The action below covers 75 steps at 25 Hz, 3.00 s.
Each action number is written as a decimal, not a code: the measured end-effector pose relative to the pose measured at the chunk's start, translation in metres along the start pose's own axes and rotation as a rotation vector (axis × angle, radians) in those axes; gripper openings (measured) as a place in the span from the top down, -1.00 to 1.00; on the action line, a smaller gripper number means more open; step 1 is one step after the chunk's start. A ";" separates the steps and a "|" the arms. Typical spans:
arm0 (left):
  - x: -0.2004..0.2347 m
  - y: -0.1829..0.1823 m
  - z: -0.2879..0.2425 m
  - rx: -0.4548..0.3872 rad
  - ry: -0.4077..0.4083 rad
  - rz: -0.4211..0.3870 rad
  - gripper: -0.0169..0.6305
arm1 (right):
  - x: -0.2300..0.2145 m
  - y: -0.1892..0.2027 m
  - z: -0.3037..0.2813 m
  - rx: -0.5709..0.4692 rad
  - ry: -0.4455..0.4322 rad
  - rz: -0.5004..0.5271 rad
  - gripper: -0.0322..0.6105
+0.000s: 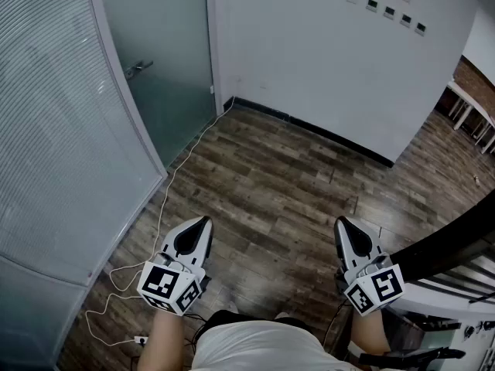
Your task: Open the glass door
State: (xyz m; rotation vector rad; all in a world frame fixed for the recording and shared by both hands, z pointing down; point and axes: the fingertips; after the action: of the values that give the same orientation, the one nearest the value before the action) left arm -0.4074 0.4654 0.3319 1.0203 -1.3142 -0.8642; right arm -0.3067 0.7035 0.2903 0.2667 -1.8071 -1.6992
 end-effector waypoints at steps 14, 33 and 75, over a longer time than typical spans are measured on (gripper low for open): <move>0.125 -0.017 0.035 0.018 -0.042 0.026 0.95 | 0.097 -0.004 -0.099 0.036 -0.088 -0.011 0.89; 0.199 -0.049 -0.065 -0.042 -0.162 0.010 0.95 | 0.043 0.032 -0.263 -0.038 -0.242 -0.074 0.89; 0.468 -0.148 -0.325 -0.079 -0.340 0.028 0.95 | -0.030 0.076 -0.666 -0.183 -0.503 -0.168 0.89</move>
State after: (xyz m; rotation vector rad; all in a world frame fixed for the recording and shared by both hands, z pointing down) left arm -0.0355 0.0101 0.3606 0.8137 -1.5601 -1.0931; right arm 0.1148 0.1832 0.3296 -0.1031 -1.9979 -2.1828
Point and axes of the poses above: the fingertips, and each gripper's own axes: z backward along the fingers, x to its left, y out of its underside, and after that the axes turned 14 degrees about z, right-handed
